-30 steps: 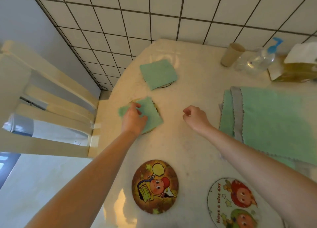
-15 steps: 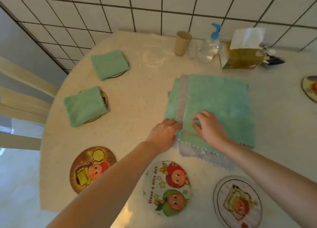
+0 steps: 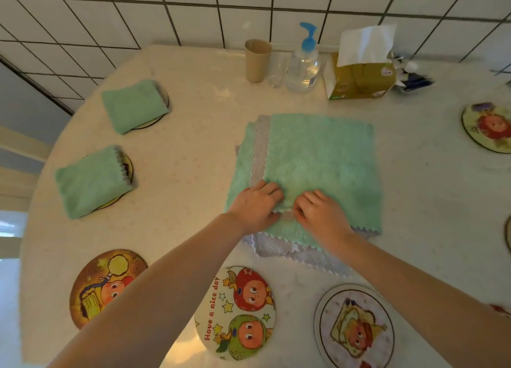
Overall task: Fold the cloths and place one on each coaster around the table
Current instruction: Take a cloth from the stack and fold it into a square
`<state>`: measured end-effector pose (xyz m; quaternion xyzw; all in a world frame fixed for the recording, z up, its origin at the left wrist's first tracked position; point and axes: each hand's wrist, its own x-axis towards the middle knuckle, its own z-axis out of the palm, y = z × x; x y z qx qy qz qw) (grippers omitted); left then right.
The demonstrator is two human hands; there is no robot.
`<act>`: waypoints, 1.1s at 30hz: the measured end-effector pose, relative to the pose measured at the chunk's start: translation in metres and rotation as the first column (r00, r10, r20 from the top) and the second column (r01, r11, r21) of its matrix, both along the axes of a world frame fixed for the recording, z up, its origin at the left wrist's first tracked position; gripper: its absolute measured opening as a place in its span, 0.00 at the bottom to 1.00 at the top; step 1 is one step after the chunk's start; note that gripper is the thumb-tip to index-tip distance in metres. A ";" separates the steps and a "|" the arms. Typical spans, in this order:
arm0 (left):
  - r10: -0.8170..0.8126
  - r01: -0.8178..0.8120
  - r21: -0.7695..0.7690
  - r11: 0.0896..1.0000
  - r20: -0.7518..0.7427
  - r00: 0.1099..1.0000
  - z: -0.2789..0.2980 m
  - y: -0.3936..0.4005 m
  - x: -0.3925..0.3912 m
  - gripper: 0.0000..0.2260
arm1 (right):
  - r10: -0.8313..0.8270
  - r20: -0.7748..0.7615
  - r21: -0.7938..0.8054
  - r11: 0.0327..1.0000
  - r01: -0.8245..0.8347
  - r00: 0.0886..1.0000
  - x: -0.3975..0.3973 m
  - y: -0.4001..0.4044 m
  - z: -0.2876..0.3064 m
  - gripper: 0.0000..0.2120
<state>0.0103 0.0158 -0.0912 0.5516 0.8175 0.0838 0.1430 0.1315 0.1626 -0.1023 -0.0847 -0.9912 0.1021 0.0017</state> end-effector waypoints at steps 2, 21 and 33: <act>0.012 -0.012 -0.011 1.000 0.007 1.000 0.001 0.005 -0.002 0.15 | -0.106 -0.047 -0.161 0.982 0.097 0.993 -0.002 0.003 0.006 0.10; 0.408 -0.554 0.443 0.705 0.385 0.828 0.113 0.024 -0.077 0.06 | -0.369 -0.200 -0.136 0.928 0.348 0.908 -0.036 0.089 0.103 0.11; 0.696 -0.600 0.648 0.469 0.147 0.703 0.166 -0.155 -0.097 0.10 | -0.008 -0.413 -0.226 0.970 -0.094 0.911 -0.117 -0.044 0.155 0.15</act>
